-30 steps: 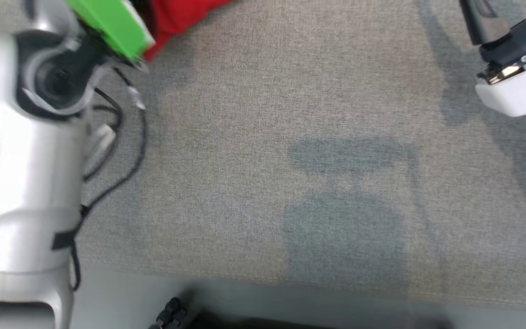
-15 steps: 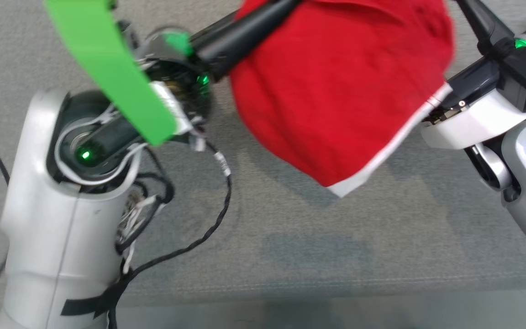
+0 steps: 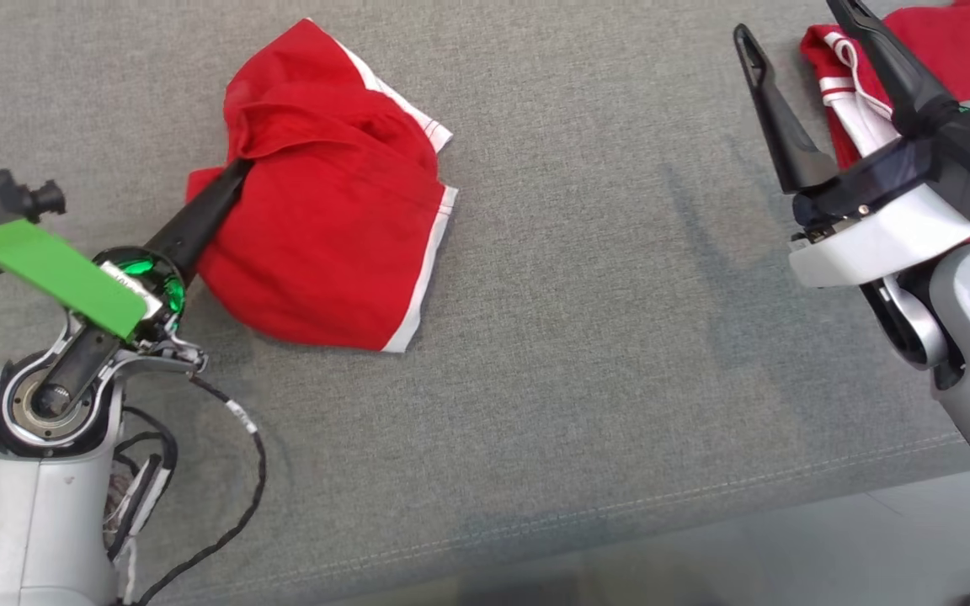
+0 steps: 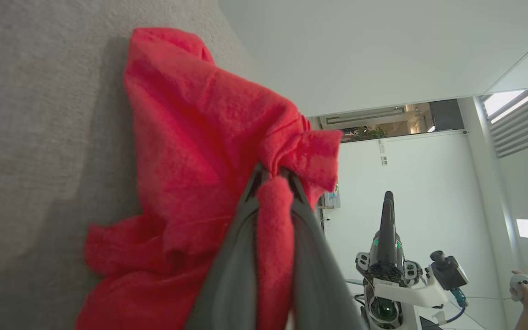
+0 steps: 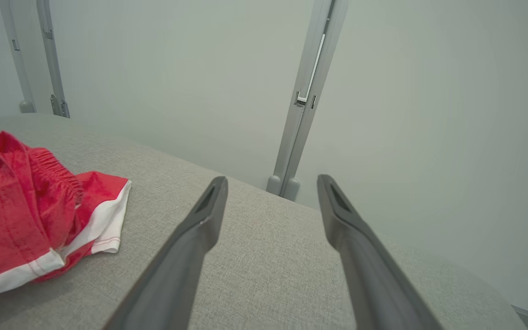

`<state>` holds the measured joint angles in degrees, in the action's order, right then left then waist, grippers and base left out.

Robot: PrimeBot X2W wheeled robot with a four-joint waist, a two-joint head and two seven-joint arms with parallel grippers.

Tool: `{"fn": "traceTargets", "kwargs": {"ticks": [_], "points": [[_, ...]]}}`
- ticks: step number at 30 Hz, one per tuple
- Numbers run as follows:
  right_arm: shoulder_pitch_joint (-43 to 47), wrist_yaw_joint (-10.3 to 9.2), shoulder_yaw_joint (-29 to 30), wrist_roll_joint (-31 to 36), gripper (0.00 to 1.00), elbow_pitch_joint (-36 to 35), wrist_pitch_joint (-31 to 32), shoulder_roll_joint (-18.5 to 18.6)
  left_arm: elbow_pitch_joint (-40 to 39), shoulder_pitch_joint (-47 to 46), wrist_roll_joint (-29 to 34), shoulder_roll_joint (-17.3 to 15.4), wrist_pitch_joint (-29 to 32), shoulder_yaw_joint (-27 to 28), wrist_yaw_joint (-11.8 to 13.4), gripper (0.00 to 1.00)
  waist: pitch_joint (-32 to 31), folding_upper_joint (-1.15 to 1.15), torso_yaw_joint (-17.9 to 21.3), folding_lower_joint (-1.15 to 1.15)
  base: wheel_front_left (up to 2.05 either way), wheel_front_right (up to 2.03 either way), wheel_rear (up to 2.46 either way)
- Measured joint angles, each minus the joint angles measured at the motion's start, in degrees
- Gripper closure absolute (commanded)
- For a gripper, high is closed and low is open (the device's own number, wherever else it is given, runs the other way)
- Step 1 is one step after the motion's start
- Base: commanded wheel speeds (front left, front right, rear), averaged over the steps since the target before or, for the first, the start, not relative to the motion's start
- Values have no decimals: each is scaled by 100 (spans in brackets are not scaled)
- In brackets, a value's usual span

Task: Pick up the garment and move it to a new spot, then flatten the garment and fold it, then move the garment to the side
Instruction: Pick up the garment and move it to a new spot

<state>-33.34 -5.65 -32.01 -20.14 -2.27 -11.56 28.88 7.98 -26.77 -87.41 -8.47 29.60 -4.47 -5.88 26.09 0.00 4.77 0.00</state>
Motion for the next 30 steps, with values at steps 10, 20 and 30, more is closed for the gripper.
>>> {"fn": "traceTargets", "kwargs": {"ticks": [10, 20, 30], "points": [[341, -10, 162, -3, 0, 136, -1, 240, 133, 349, 1010, -93, -405, -556, -100, 0, -194, 0, -237, 0, 0, 0, 0], [557, 9, 46, -10, 0, 143, 148, 491, -23, 586, 2214, -144, -1272, -1034, -118, 0, -443, 0, -715, 0, 0, 0, 0], [683, 49, 22, -60, 0, 26, 342, 600, -372, 727, 3333, -177, -2089, -1712, -119, 0, -645, 0, -1174, 0, 0, 0, 0]]}}
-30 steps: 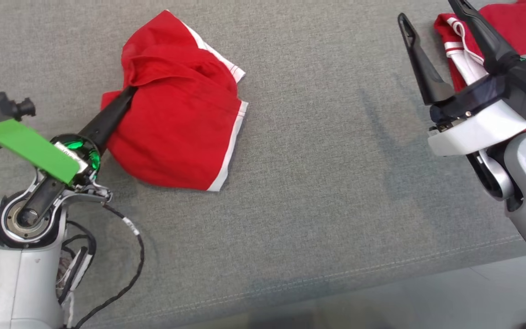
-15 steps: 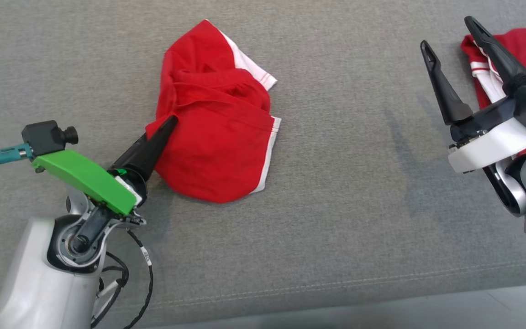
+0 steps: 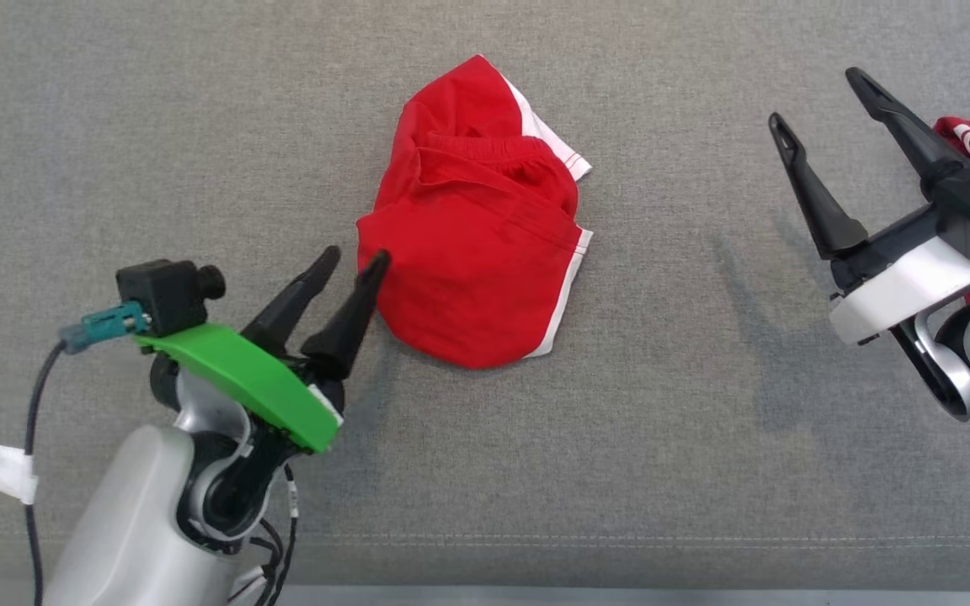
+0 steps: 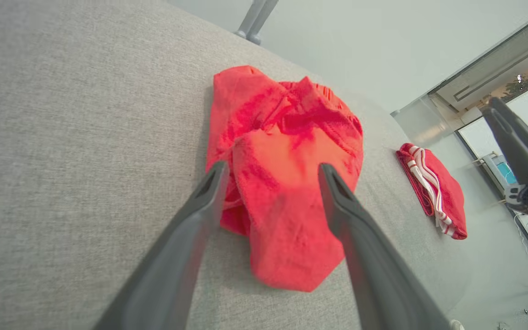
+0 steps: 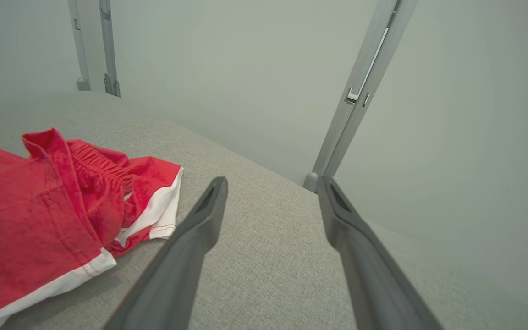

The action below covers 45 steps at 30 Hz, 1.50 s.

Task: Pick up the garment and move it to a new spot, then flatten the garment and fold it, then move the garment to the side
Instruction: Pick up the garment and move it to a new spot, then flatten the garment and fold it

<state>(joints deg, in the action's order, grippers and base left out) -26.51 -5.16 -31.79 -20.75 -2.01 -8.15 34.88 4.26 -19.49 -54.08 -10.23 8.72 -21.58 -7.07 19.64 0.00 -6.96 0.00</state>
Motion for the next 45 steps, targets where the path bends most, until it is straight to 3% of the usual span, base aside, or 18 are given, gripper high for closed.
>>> {"fn": "traceTargets", "kwargs": {"ticks": [6, 13, 17, 33, 45], "points": [[37, 158, -223, -109, 0, -19, 170, -80, -288, -1, 167, 154, -203, -400, -5, 0, -116, 0, -51, 0, 0, 0, 0], [388, 717, -858, -444, 0, 305, 543, -263, -334, -1, 252, 237, -380, -661, -7, 0, -134, 0, -155, 0, 0, 0, 0], [378, 865, -968, -538, 0, 522, 656, -411, -339, 0, 356, 244, -487, -705, -7, 0, -130, 0, -251, 0, 0, 0, 0], [257, 1022, -821, -1256, 0, 1645, 787, -936, -145, 171, 402, 398, -898, -818, -7, 0, -156, 0, -936, 0, 0, 0, 0], [110, 1121, -876, -1435, 0, 2172, 720, -1111, -98, 215, 402, 372, -1038, -820, -7, 0, -254, 0, -1019, 0, 0, 0, 0]]}}
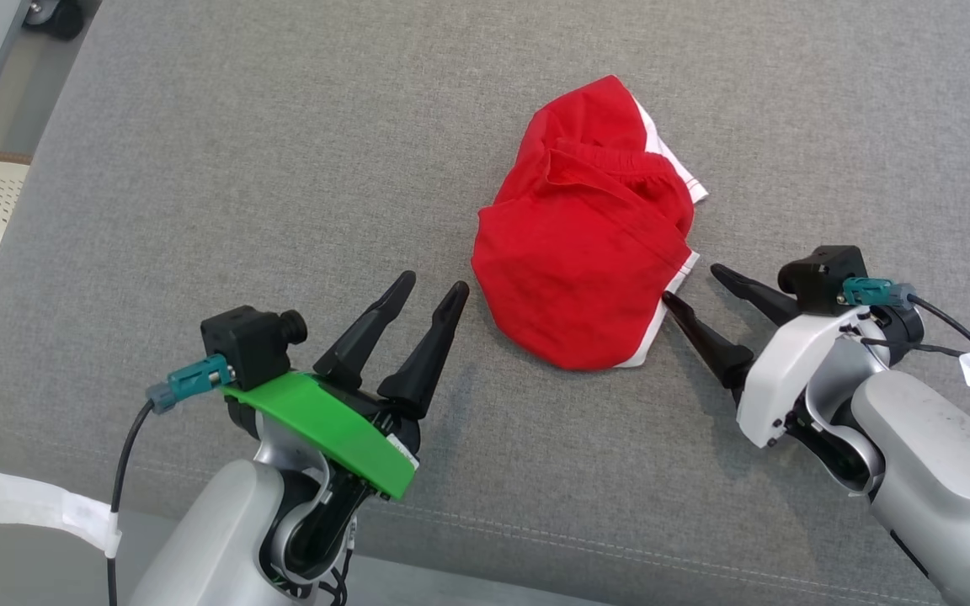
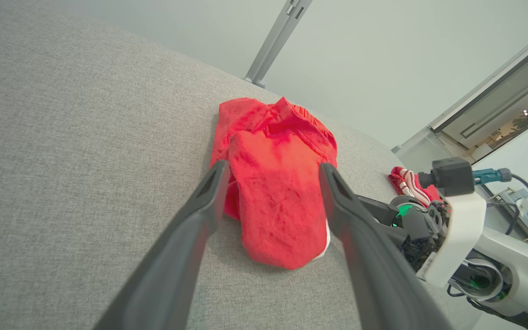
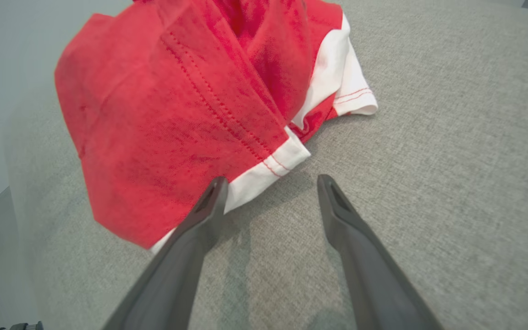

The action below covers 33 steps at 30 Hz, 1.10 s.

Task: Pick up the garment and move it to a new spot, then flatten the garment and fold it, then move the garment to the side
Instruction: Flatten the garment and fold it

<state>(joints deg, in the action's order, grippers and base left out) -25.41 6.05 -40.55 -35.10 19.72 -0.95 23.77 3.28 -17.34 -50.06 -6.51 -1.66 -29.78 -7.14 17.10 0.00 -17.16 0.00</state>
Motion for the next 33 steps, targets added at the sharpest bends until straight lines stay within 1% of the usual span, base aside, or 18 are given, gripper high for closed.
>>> {"fn": "traceTargets", "kwargs": {"ticks": [2, 9, 10, 11, 12, 13, 14, 18, 20, 23, 25, 28, 30, 33], "points": [[-2, 9, -19, -30, 0, 152, 0, -2, 4, 5, 0, -8, -42, -4, 0, 0, -10, 0, -8, 0, 0, 0, 0], [-160, 49, -69, -78, 0, 364, -2, -125, 47, 11, 0, -49, -89, -4, 0, 0, -14, 0, -32, 0, 0, 0, 0], [-190, 49, -76, -78, 3, 393, -3, -148, 52, 12, 1, -49, -93, -5, 0, 0, -14, 0, -39, 0, 0, 0, 0], [-221, 49, -83, -79, 25, 427, -4, -168, 57, 12, 1, -52, -97, -8, 0, 0, -13, 0, -46, 0, 0, 0, 0], [-243, 49, -89, -80, 58, 457, -16, -180, 63, 12, 1, -55, -98, -11, 0, 0, -12, 0, -55, 0, 0, 0, 0], [-263, 49, -94, -80, 58, 482, -42, -191, 70, 13, 1, -58, -99, -11, 0, 0, -12, 0, -65, 0, 0, 0, 0], [-279, 51, -103, -81, 100, 500, -54, -200, 88, 14, 4, -63, -101, -10, 0, 0, -11, 0, -75, 0, 0, 0, 0], [-342, 53, -141, -130, 100, 500, -114, -196, 159, 32, 75, -93, -178, -2, 0, 0, -23, 0, -131, 0, 0, 0, 0], [-431, 80, -203, -112, 100, 442, -151, -164, 197, 64, 140, -164, -229, 41, 1, 0, -37, 0, -145, 0, 0, 0, 0], [-587, 101, -282, -23, 100, 250, -178, -32, 350, 122, 246, -254, -344, 121, 35, 0, -76, 0, -154, 0, 0, 0, 0], [-682, 101, -334, 10, 100, 58, -178, 94, 424, 151, 249, -256, -386, 124, 36, 0, -116, 0, -163, 0, 0, 0, 0], [-833, 101, -419, -3, 100, -285, -153, 216, 528, 204, 244, -134, -453, 74, 34, 0, -194, 0, -191, 0, 0, 0, 0], [-985, 101, -616, -40, 100, -611, -48, 276, 586, 221, 233, -18, -489, -10, 34, 0, -255, 0, -223, 0, 0, 0, 0], [-1191, 108, -808, -383, 100, -1006, 154, 244, 692, 226, 205, 136, -531, -127, 33, 0, -349, 0, -299, 0, 0, 0, 0]]}}
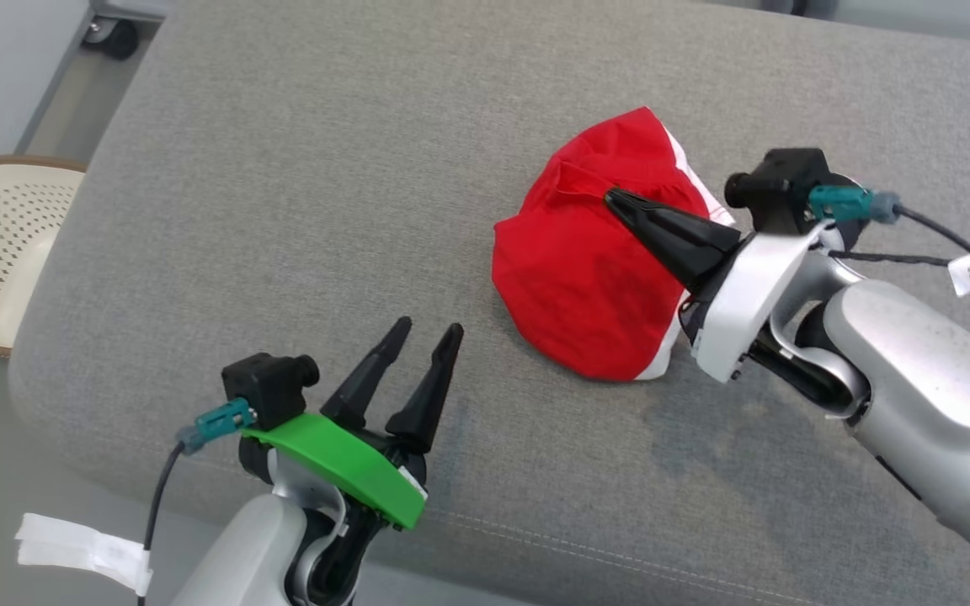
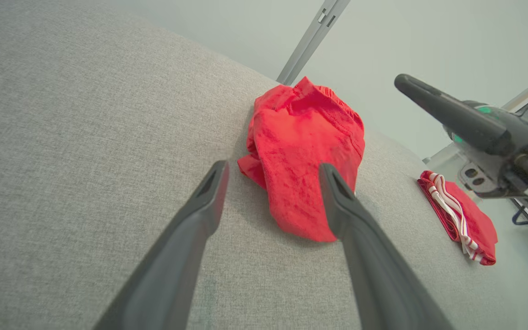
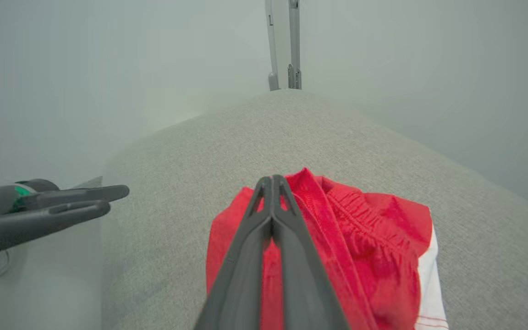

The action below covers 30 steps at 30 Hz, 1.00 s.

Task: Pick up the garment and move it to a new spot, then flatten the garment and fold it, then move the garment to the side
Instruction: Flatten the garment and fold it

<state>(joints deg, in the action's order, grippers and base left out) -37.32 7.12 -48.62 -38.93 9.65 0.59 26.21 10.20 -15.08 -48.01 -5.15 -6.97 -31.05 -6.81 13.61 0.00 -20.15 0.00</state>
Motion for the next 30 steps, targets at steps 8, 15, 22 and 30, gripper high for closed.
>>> {"fn": "traceTargets", "kwargs": {"ticks": [8, 15, 22, 30], "points": [[30, 0, 344, -199, 0, 474, 658, 719, 124, 138, -74, 41, -120, -67, -1, 0, -221, 0, -291, 0, 0, 0, 0], [625, 1, 192, -432, 0, 675, 838, 568, 98, 226, -71, -97, -199, 43, -1, 0, -192, 0, -266, 0, 0, 0, 0], [788, -8, 178, -532, 0, 769, 853, 482, 11, 221, -55, -112, -199, 33, -1, 0, 9, 0, -199, 0, 0, 0, 0], [786, -67, 404, -549, 0, 907, 645, 508, 2, 131, -22, -116, -216, 18, -1, 0, 301, 0, -121, 0, 0, 0, 0]]}}
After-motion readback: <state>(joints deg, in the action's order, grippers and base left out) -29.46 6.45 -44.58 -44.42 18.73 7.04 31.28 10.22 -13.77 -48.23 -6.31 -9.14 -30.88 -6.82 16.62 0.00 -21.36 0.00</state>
